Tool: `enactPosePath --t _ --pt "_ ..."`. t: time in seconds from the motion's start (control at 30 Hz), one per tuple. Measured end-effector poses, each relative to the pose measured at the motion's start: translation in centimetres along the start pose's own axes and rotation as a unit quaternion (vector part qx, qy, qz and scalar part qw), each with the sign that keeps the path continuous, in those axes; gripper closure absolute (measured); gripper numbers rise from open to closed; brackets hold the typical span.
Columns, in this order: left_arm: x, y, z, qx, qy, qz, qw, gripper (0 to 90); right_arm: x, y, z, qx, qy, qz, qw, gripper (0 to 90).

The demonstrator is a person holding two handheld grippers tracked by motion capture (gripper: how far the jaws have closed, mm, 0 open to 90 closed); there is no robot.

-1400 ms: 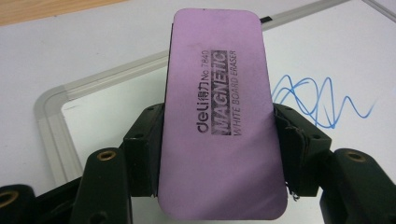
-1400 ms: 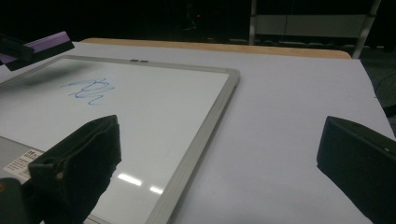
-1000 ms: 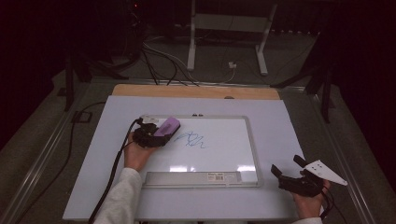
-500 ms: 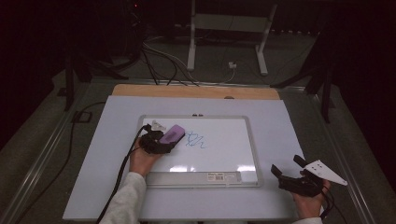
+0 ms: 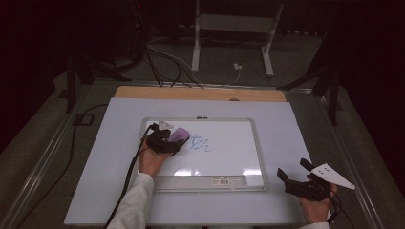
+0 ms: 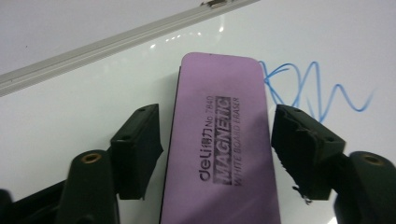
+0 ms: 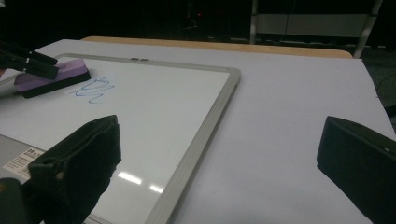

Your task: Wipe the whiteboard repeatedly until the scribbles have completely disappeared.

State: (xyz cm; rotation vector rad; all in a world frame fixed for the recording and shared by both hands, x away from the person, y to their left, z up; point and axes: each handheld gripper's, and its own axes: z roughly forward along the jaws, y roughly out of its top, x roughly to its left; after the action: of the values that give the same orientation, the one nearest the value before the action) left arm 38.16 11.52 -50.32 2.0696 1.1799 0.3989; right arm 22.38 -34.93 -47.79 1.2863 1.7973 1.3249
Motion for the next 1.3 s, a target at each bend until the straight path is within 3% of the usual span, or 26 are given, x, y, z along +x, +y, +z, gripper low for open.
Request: enactPosePath --t 0.23,0.4,0.5,0.93,1.07,1.3 --pt "0.2 0.0 0.3 0.018 0.016 -0.001 0.9997 41.5 -0.1 0.0 0.0 -0.001 -0.001 0.0 1.0 0.0" --pt "1.2 0.1 0.1 0.024 0.042 -0.025 0.9985 41.7 -0.1 0.0 0.0 -0.001 0.0 0.0 1.0 0.0" --pt "1.2 0.1 0.1 0.026 0.046 -0.029 0.9982 41.8 -0.1 0.0 0.0 0.001 0.0 0.0 1.0 0.0" --pt "-1.3 0.1 0.3 0.03 0.009 0.004 0.9995 41.8 0.0 0.0 0.1 0.001 0.001 -0.002 1.0 0.0" --pt "-0.7 0.2 0.3 0.033 0.022 -0.004 0.9992 41.9 0.0 0.0 0.0 0.001 0.0 -0.002 1.0 0.0" --pt "0.5 0.3 0.2 0.032 0.053 -0.038 0.9973 41.9 0.0 0.0 0.1 0.002 0.0 -0.001 1.0 0.0"
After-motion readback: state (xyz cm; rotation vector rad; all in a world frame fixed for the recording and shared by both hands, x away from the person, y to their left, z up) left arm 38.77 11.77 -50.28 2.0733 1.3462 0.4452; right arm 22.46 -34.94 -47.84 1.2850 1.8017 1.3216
